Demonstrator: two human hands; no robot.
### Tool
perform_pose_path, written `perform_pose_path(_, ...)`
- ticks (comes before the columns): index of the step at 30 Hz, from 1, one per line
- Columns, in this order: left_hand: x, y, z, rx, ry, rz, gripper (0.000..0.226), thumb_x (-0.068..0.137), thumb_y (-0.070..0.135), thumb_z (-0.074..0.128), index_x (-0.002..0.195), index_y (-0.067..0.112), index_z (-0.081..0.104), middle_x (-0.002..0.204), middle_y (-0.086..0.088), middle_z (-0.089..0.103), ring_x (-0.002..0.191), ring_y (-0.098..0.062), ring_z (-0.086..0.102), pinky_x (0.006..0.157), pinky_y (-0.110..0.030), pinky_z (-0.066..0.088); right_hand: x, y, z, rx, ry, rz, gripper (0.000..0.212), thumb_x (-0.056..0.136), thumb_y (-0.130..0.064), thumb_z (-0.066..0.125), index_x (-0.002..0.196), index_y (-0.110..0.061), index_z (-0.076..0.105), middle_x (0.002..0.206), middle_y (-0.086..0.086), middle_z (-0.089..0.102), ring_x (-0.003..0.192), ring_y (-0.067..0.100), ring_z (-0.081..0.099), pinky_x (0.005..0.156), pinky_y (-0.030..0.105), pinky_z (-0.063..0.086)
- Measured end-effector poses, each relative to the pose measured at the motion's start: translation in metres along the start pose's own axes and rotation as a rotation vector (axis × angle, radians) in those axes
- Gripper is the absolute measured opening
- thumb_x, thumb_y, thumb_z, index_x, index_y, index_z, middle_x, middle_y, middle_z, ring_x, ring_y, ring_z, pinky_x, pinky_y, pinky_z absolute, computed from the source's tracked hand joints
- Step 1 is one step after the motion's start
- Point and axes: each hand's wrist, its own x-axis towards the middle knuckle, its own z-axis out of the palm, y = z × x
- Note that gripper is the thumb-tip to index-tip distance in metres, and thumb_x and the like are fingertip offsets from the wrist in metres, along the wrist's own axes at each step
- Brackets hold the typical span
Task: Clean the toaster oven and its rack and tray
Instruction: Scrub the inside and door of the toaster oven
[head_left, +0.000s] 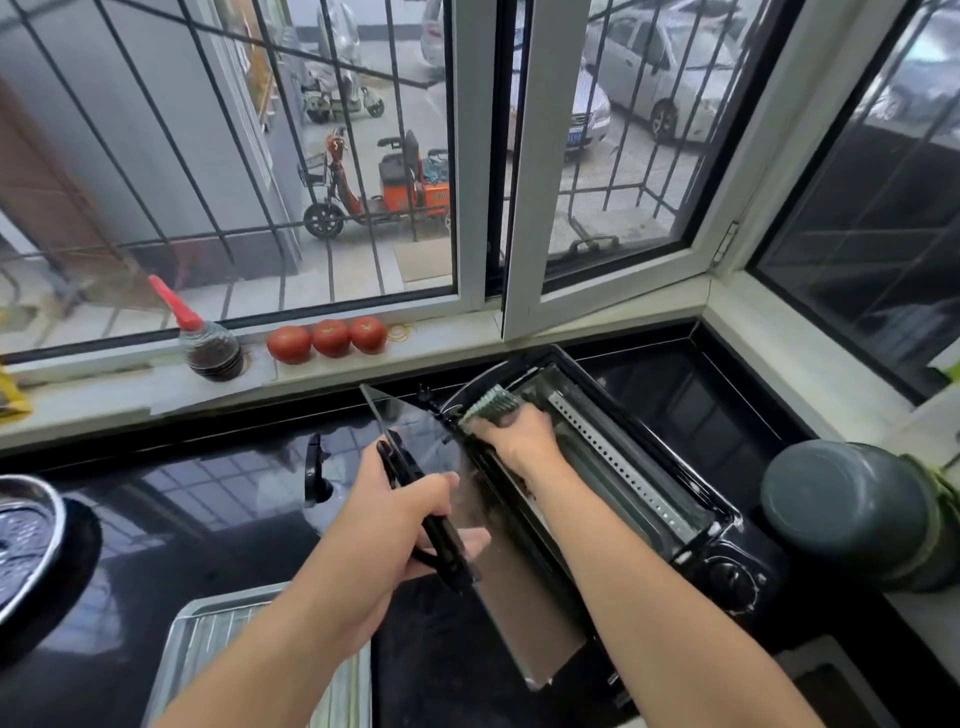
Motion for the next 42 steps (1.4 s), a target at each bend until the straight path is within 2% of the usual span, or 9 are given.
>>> perform_pose_path(8,0.004,-0.002,-0.002,-0.02,0.002,0.001,0.041,0.095,-0.006,0.052,0.105,0.033,0.048,0.12,-0.017,0.069,0.087,-0.049,0.075,0.084,-0.05,0.06,0.012,0.022,0.014,-0.115,-0.067,0.068,0.043,0.069,-0.051,0.083,0.087,-0.015,0.07,0.102,0.009,0.073,0.094,0.024,0.067,0.08,0.029,0.051)
perform_pose_path(15,0.007,-0.003,-0.002,-0.016,-0.003,0.019,0.041,0.094,-0.005,0.053,0.103,0.035,0.046,0.125,-0.013,0.067,0.088,-0.05,0.074,0.087,-0.052,0.06,0.004,0.007,0.001,0.114,-0.072,0.023,0.039,0.079,-0.032,0.083,0.069,-0.019,0.048,0.069,-0.005,0.054,0.07,0.015,0.053,0.069,0.026,0.038)
perform_pose_path(20,0.008,-0.005,-0.003,-0.029,-0.003,0.019,0.036,0.096,-0.005,0.051,0.107,0.028,0.047,0.128,-0.009,0.066,0.086,-0.049,0.075,0.085,-0.051,0.06,0.012,0.016,0.012,0.004,-0.075,0.058,0.034,0.073,-0.036,0.086,0.09,-0.011,0.071,0.096,0.006,0.073,0.094,0.023,0.067,0.082,0.028,0.051)
perform_pose_path(25,0.011,-0.004,-0.005,-0.035,-0.004,0.019,0.042,0.095,-0.006,0.051,0.104,0.035,0.048,0.125,-0.011,0.066,0.088,-0.05,0.074,0.083,-0.048,0.06,0.004,0.002,0.012,0.315,0.076,-0.016,0.031,0.077,-0.018,0.084,0.078,-0.017,0.053,0.085,0.004,0.065,0.077,0.019,0.06,0.074,0.028,0.051)
perform_pose_path(27,0.014,-0.004,-0.006,-0.036,0.003,0.02,0.039,0.095,-0.005,0.05,0.106,0.033,0.048,0.125,-0.011,0.068,0.087,-0.049,0.075,0.082,-0.047,0.059,0.002,0.001,0.013,0.458,0.046,0.004,0.028,0.083,-0.01,0.077,0.086,-0.013,0.05,0.086,0.006,0.064,0.074,0.018,0.059,0.063,0.018,0.05)
perform_pose_path(30,0.016,-0.004,-0.008,-0.042,0.018,0.012,0.036,0.096,-0.005,0.05,0.111,0.028,0.046,0.125,-0.01,0.069,0.086,-0.049,0.075,0.082,-0.048,0.058,0.0,0.0,0.011,0.694,-0.04,0.133,0.019,0.09,-0.008,0.07,0.094,-0.013,0.052,0.085,0.01,0.064,0.077,0.024,0.064,0.065,0.026,0.053)
perform_pose_path(33,0.017,-0.003,-0.008,-0.041,0.013,0.006,0.035,0.096,-0.005,0.05,0.11,0.027,0.046,0.125,-0.01,0.068,0.087,-0.049,0.075,0.083,-0.048,0.058,0.003,-0.001,0.002,0.85,-0.075,0.263,0.013,0.092,-0.001,0.063,0.089,-0.012,0.057,0.077,0.006,0.063,0.064,0.015,0.059,0.045,0.017,0.048)
perform_pose_path(38,0.014,-0.004,-0.011,-0.04,0.027,0.002,0.036,0.096,-0.005,0.05,0.113,0.026,0.046,0.126,-0.01,0.068,0.088,-0.049,0.075,0.084,-0.049,0.058,0.01,0.005,-0.011,1.111,-0.087,0.416,0.011,0.09,-0.023,0.065,0.097,-0.014,0.064,0.1,0.008,0.068,0.092,0.021,0.061,0.081,0.028,0.049)
perform_pose_path(42,0.01,-0.004,-0.012,-0.052,0.02,0.0,0.042,0.096,-0.007,0.049,0.114,0.03,0.044,0.127,-0.013,0.067,0.088,-0.05,0.074,0.082,-0.049,0.058,0.012,0.014,-0.016,1.081,-0.168,0.421,0.018,0.097,-0.027,0.061,0.098,-0.01,0.065,0.099,0.012,0.07,0.087,0.025,0.065,0.079,0.037,0.053)
